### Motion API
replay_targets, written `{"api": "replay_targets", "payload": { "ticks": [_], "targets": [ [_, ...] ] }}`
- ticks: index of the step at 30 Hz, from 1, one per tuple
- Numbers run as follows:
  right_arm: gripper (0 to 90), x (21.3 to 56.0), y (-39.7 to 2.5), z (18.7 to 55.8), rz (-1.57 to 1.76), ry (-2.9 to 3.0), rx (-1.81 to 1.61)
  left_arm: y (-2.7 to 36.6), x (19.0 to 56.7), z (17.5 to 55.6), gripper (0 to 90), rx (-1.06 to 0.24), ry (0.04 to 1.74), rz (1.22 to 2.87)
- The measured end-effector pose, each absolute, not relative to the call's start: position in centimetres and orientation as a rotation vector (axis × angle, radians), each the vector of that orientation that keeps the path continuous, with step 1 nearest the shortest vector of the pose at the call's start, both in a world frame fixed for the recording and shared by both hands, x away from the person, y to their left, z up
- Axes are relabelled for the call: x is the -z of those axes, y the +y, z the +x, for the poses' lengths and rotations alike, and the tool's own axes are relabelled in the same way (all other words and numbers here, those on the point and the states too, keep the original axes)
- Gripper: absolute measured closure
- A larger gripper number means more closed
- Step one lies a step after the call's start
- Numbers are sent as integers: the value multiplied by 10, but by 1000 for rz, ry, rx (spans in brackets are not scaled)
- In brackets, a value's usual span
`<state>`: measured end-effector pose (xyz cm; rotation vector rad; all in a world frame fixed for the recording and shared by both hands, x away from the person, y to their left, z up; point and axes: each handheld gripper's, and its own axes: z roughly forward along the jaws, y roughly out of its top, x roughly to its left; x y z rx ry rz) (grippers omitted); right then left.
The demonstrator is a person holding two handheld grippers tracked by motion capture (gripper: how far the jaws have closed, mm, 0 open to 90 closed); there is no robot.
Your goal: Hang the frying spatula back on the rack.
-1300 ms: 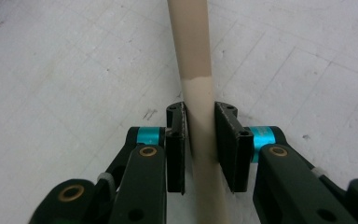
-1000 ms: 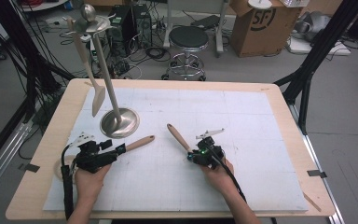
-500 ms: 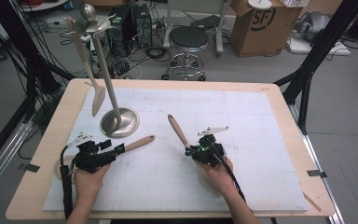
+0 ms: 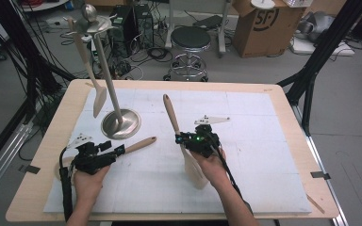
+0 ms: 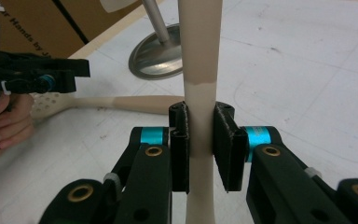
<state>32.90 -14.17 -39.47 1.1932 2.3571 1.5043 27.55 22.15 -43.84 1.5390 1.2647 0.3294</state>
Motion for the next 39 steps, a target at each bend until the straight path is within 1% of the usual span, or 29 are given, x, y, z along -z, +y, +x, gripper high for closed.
{"api": "replay_targets", "payload": {
  "ticks": [10,15,22,25,31,37,39],
  "targets": [
    [780,402,-133,325,1143,2357,-1457,222,438,275,304,-331,1265,1538],
    [779,420,-118,321,1122,2400,-1369,223,438,275,304,-330,1261,1540],
    [779,451,-106,326,1182,2489,-1179,224,438,275,304,-331,1267,1534],
    [778,452,-99,326,1146,2524,-1095,224,438,274,304,-332,1267,1536],
    [764,449,-94,334,1209,2571,-1020,224,438,273,304,-335,1268,1534],
    [747,451,-84,329,1082,2532,-971,225,438,271,304,-338,1272,1534],
    [761,452,-83,328,1058,2517,-970,224,437,271,304,-338,1271,1535]
  ]
}}
